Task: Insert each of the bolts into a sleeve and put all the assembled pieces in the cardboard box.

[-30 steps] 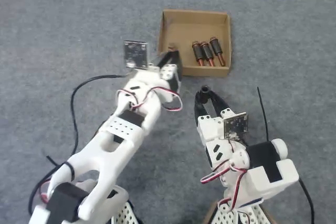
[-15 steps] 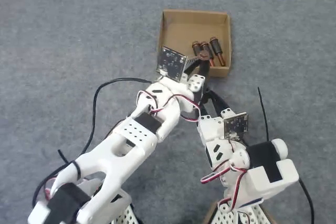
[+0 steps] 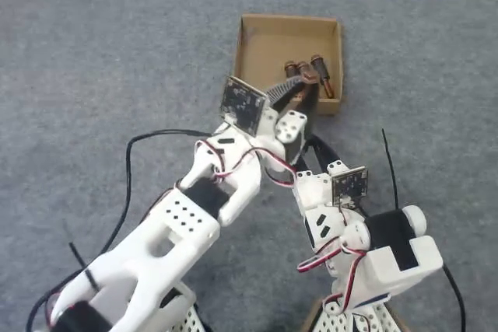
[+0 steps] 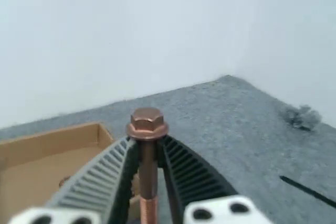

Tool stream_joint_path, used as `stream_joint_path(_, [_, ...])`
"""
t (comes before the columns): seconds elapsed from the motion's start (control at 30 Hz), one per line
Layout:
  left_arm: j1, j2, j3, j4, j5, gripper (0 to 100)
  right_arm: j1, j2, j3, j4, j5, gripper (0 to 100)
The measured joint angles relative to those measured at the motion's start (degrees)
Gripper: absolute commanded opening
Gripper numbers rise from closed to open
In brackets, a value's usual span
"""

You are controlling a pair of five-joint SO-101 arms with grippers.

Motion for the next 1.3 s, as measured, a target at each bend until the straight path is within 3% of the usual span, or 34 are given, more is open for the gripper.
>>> stream_joint_path(0.27, [-0.70,10.37,0.09,-5.10,0.00,1,0.00,0.00,0.00,0.00,0.00,0.7])
stream_joint_path(1.3, [0.18,8.35,10.11,-5.27,0.00,1,0.09,0.00,0.00,0.00,0.00,0.7])
